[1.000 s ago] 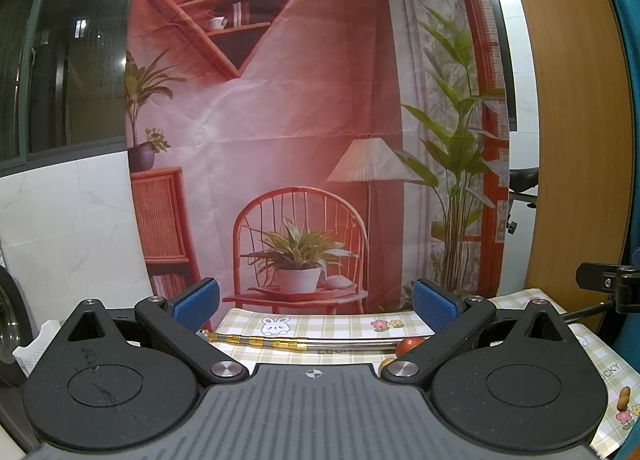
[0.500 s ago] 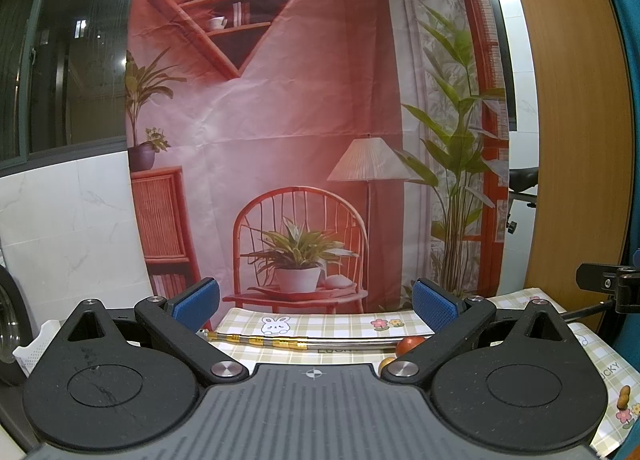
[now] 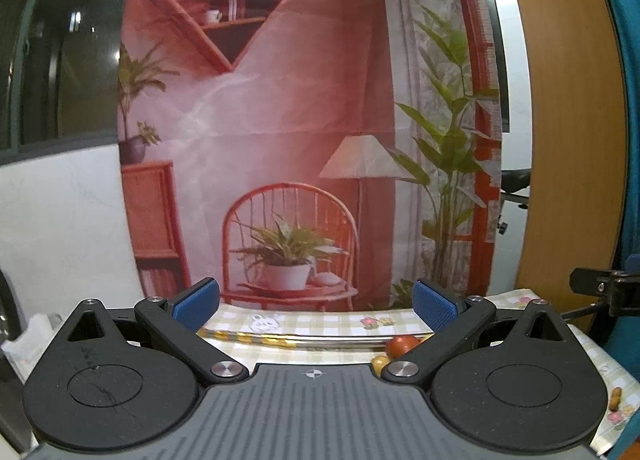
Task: Organize fruits
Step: 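Grasp the small brown round fruit with the left tool while the right tool approaches the grapefruit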
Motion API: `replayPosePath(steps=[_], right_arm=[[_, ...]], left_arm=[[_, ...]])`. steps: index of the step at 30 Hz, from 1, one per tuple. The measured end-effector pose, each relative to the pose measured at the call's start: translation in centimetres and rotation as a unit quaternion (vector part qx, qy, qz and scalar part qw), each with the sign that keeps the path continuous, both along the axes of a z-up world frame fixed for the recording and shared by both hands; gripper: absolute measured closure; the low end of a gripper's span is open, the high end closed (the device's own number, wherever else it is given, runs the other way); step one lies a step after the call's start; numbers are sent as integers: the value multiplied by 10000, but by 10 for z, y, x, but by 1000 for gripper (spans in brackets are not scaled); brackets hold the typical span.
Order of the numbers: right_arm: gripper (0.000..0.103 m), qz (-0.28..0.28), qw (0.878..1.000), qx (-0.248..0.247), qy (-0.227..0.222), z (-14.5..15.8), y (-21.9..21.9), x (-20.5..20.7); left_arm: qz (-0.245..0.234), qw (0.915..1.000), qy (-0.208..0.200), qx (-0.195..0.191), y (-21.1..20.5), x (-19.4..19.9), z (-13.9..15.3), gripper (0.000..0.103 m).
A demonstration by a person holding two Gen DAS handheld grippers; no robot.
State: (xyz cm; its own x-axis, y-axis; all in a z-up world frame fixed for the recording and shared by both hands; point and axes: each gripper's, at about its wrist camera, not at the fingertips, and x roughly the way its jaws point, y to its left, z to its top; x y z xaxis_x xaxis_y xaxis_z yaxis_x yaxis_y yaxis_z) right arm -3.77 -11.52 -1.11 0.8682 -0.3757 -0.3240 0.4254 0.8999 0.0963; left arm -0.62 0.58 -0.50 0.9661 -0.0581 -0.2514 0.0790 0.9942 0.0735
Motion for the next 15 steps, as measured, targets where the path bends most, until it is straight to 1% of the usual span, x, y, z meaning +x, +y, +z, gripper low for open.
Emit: replayPosePath(steps=[2,6,10,12,15], right_arm=[[0,0,10000,22,19,-4,-3,1],[0,25,9998,168,78,-17,-14,6],[0,124,9989,359,257,-32,-29,21],[0,189,9983,418,370,-44,-37,29],[0,244,9967,533,555,-64,-50,42]], left_arm=[[-42,9999,94,-87,2,6,-4,0],[-35,9995,270,-146,5,23,-16,0],[-55,9991,401,-81,10,41,-32,0],[-64,9990,440,-22,15,50,-41,0],[-25,9980,628,104,19,68,-58,1]])
